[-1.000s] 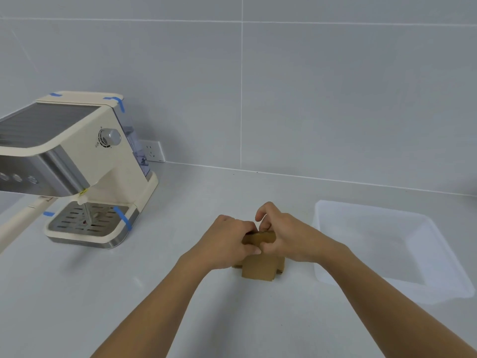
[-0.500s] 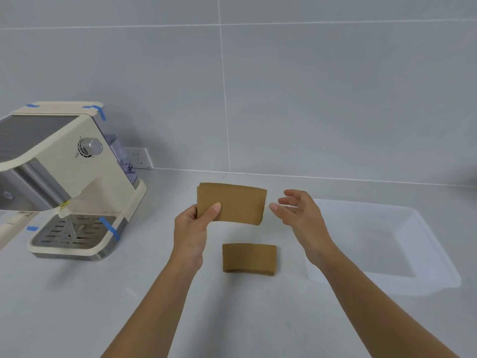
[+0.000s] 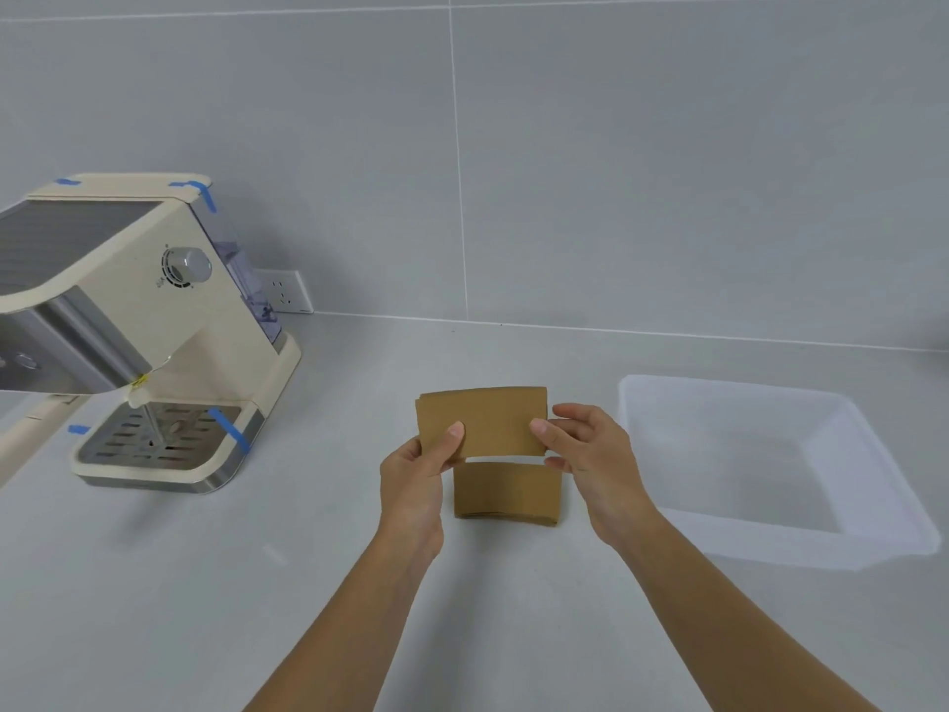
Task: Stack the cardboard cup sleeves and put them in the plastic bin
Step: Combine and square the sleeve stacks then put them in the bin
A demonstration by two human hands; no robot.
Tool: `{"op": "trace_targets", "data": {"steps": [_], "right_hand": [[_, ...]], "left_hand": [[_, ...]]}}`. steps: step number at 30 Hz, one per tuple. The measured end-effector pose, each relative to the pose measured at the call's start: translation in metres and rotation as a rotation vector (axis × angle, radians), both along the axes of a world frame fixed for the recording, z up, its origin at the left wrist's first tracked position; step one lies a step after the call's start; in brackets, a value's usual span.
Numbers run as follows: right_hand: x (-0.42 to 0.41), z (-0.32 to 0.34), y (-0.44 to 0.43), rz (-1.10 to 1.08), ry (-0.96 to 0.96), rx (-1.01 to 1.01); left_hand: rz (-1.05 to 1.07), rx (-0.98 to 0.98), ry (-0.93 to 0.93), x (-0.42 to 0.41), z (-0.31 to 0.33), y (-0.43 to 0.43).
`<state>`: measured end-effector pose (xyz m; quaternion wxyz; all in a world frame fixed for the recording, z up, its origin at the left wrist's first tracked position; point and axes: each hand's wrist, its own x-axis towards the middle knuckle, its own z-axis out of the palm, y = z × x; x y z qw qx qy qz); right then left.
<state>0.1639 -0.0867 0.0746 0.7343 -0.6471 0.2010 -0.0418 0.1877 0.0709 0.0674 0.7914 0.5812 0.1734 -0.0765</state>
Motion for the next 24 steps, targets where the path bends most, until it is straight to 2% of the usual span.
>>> {"op": "trace_targets", "data": {"steps": [9,16,24], "right_hand": [[-0.004,-0.027,-0.004,-0.033,0.133,0.019],[-0.006,-0.044,-0.009,-0.049,0.216,0.026],[-0.01,-0.059,-0.006,-0.039,0.324,-0.074]], "left_hand": [[-0.142,0.159,0.128,0.001,-0.015,0.003],[-0.162,0.332,0.141,0.003,-0.036,0.0],[-0.167,0.458,0.129,0.004,-0.053,-0.002]]}}
